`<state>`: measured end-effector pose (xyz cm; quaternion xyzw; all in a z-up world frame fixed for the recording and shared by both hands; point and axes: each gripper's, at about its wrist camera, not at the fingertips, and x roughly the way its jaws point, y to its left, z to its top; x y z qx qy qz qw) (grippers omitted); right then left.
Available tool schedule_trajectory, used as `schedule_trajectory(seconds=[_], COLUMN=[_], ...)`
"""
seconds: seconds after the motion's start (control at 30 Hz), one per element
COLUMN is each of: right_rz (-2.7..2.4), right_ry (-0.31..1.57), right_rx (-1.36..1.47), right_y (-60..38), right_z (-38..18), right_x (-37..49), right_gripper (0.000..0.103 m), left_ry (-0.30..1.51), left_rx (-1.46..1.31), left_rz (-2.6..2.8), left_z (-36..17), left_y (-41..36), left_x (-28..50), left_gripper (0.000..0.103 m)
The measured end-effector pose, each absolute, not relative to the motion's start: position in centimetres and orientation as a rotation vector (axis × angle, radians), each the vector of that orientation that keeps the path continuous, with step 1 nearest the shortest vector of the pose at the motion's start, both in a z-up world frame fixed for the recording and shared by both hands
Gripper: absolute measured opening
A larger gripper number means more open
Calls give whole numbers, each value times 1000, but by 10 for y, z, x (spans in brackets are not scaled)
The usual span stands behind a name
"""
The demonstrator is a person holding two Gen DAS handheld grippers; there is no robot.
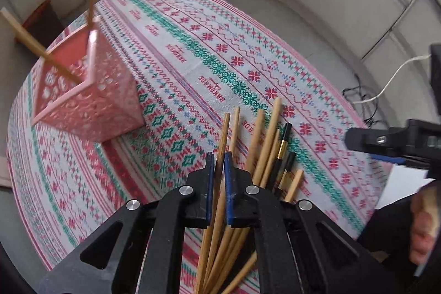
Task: Organize utensils
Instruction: 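Grasp another chopstick from the pile with the left tool while the right tool grasps one, then lower the left tool's chopstick into the basket and open while the right tool carries its chopstick over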
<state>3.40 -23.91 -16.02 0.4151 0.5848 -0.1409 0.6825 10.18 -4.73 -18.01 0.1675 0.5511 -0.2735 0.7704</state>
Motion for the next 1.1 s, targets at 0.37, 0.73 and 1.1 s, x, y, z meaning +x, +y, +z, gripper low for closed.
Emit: schedule_trajectory(seconds=[0.37,0.73,1.1], right_rz=[-166,-197,-278], right_ry=[1265,1358,1330], right_rx=[884,441,250], right_y=[-192,-111,-70], right_z=[-138,-152,-169], right_x=[70,132,157], right_gripper=[89,42,12], left_ry=[1102,934,927], left_rx=[242,167,133], left_rz=[-585,-551,-498], left_z=[-123,-59,-57], left_y=[4,56,88], left_x=[62,39,44], left_gripper=[4,4,5])
